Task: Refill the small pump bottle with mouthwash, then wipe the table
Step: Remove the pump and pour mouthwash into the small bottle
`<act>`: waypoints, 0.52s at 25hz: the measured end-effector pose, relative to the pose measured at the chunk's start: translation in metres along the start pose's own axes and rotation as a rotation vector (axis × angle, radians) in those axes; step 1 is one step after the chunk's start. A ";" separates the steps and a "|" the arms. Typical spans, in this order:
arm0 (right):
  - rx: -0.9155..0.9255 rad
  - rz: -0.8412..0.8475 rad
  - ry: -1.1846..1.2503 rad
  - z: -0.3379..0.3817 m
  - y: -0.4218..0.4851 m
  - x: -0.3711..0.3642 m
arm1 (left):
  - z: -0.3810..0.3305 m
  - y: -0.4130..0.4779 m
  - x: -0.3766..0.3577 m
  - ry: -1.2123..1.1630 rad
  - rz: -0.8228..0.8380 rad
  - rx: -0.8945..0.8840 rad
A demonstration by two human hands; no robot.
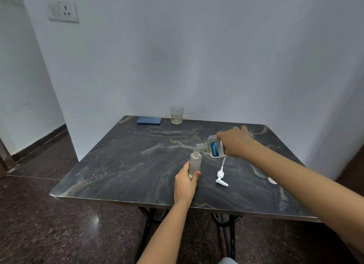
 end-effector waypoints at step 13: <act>-0.004 0.003 -0.015 0.001 0.000 0.001 | -0.002 -0.001 0.001 -0.006 0.002 -0.008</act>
Point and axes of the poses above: each hand's wrist, its own y-axis towards the middle knuckle, its own x-axis out of the back of the hand, z = x × y, the point moved 10 cm from there along y, towards the middle knuckle, and after that the axes turned 3 degrees about z, right-handed, at the moved point
